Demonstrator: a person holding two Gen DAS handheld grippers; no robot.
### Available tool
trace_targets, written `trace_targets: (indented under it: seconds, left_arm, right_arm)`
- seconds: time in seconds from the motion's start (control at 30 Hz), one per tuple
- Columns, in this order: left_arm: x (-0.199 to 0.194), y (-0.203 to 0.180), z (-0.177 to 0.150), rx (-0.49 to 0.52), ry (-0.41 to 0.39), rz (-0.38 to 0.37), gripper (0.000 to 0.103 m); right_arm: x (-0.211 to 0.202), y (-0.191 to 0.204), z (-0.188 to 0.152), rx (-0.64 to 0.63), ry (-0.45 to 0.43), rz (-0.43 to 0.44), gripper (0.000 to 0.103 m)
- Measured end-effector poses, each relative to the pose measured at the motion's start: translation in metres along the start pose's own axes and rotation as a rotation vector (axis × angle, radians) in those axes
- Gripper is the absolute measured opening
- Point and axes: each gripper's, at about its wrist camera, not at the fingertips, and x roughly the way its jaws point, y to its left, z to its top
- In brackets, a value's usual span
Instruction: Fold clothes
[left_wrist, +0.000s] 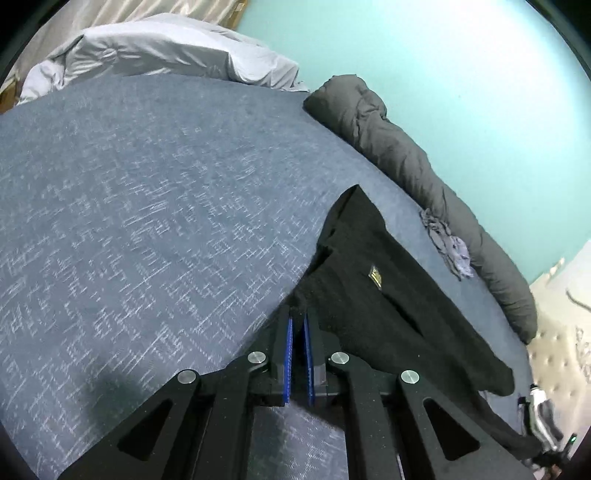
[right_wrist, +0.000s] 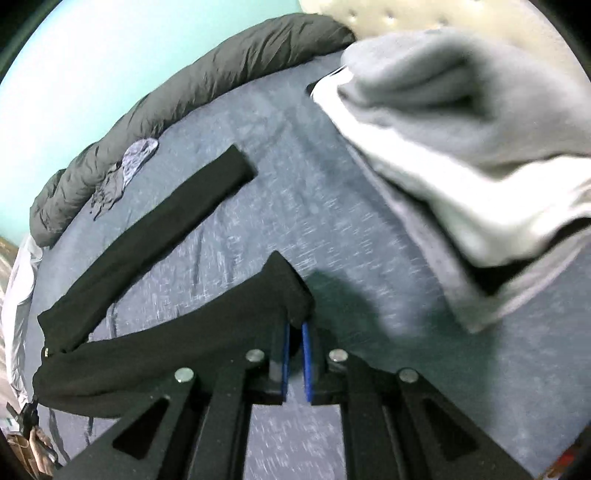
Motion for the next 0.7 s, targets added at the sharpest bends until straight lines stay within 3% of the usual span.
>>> trace_targets:
  seconds: [0.2,0.27,0.33,0.43,0.5,0.57,0.7]
  left_arm:
    - [0.002,0.005,-0.006,-0.021,0.029,0.013,0.006]
    - [0.004,0.004,-0.008,-0.014,0.038,0.026,0.006]
    - [0.006,0.004,-0.010,-0.008,0.047,0.039,0.006]
    - [0.010,0.003,-0.012,0.003,0.060,0.057,0.006]
    - [0.012,0.002,-0.014,0.010,0.069,0.070,0.006]
    - [0.015,0.001,-0.016,0.017,0.078,0.083,0.006]
    - [0.017,0.000,-0.017,0.032,0.082,0.091,0.006]
  right_arm:
    - [0.030,-0.014,-0.040,-0.019,0.151,-0.029,0.007]
    - [0.042,-0.012,-0.050,-0.057,0.165,-0.066,0.010]
    - [0.043,-0.005,-0.052,-0.100,0.142,-0.140,0.036]
    - [0.026,0.012,-0.045,-0.166,0.052,-0.161,0.047]
    - [0.014,0.035,-0.036,-0.231,-0.016,-0.145,0.048]
    - [0.011,0.063,-0.030,-0.298,-0.047,-0.057,0.049]
    - [0.041,0.139,-0.036,-0.496,0.043,0.065,0.050]
